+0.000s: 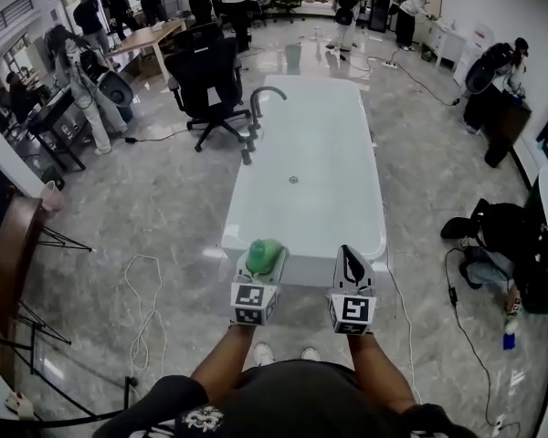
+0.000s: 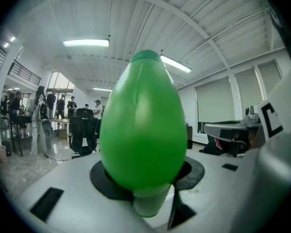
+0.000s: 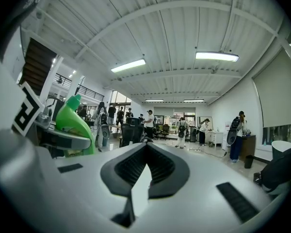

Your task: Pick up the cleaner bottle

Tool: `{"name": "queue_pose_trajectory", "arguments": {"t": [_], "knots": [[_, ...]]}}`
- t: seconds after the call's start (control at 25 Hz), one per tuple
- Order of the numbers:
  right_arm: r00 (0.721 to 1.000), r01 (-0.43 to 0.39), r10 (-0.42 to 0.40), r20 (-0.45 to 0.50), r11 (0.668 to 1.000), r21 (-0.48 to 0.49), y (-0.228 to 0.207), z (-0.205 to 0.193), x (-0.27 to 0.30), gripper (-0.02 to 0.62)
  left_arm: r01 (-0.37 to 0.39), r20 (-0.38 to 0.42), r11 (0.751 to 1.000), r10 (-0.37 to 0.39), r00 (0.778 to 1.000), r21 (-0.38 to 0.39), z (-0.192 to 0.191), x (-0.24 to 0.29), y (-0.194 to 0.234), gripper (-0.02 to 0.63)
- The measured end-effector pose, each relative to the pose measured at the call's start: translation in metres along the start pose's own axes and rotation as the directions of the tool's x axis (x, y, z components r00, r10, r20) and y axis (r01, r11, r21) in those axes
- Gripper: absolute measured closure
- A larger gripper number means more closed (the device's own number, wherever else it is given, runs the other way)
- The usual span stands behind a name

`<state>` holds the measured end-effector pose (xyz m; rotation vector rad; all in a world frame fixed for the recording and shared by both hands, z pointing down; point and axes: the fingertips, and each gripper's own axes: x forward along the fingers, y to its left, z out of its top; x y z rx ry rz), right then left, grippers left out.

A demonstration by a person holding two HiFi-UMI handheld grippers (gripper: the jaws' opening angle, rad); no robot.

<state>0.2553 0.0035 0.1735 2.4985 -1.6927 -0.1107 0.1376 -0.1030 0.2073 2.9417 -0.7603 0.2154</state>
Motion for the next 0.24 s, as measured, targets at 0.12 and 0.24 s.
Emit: {"name": "queue_pose_trajectory", "arguments": {"t": [0.12, 0.24], "knots": [[1.0, 0.0, 0.0, 0.006, 1.0, -0.002, -0.001, 0.003, 0.005, 0.578, 0.003, 0.016, 1.0, -0.003, 1.0, 0.007, 0.006, 0.004, 0.002, 0.42], [1.0, 0.001, -0.001, 0.024, 1.0, -0.008, -0.004, 0.011, 0.015, 0.578, -0.006, 0.018, 0.999, 0.005, 1.0, 0.044, 0.017, 0.01, 0.006, 0.42]]}}
